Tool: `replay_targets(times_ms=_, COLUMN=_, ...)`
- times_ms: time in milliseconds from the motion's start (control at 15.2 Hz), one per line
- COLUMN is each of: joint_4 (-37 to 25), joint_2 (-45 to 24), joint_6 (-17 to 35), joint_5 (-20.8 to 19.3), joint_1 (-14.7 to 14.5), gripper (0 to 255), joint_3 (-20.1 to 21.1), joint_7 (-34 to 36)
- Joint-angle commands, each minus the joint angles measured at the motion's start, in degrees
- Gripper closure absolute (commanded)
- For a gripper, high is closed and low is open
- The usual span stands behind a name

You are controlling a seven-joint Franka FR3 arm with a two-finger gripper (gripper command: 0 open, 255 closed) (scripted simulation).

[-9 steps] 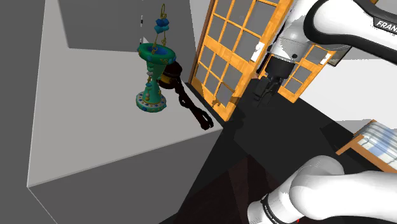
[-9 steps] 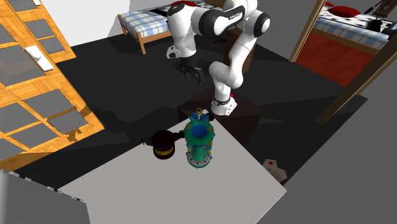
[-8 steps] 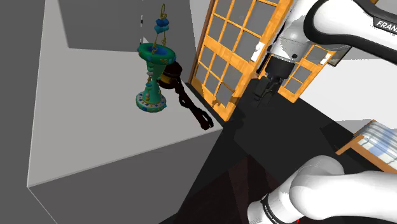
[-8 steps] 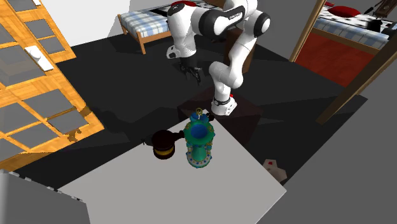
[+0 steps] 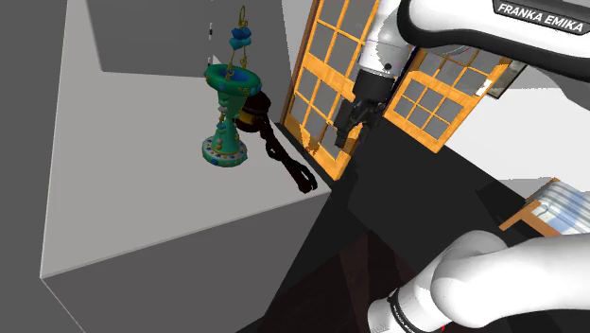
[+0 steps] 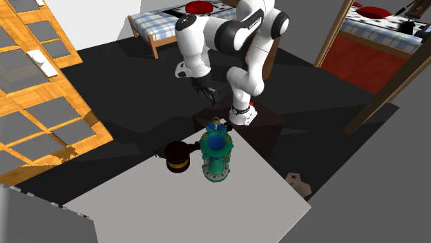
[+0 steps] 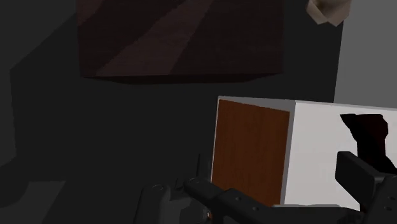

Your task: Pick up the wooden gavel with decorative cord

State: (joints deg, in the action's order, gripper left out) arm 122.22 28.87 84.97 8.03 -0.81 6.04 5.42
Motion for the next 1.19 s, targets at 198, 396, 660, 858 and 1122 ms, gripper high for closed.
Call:
replay_targets(times_ms=198, joint_4=-9.68, joint_2=-11.15, joint_6=0.76, joint_5=-0.37, joint_1=-0.73, gripper=0, joint_3=4.41, joint_7=6.66)
replay_targets(times_ms=396, joint_4=-16.38, joint_2=-18.2, joint_6=0.49, joint_5=-1.46, joint_1=-1.33, gripper=0, joint_3=6.72, joint_7=10.78)
replay_targets(times_ms=660, joint_4=-26.85, joint_2=-28.32, joint_6=-1.0, joint_5=-3.86, joint_1=-2.7, gripper=0, joint_3=9.27, joint_7=16.34)
replay_targets(times_ms=858, joint_4=-34.54, joint_2=-35.16, joint_6=-2.75, joint_5=-5.83, joint_1=-4.06, gripper=0, joint_3=10.44, joint_7=19.73)
replay_targets(times_ms=1122, joint_4=-30.81, joint_2=-34.65, joint_6=0.49, joint_5=-5.72, joint_1=-4.03, gripper=0, joint_3=10.32, joint_7=19.45)
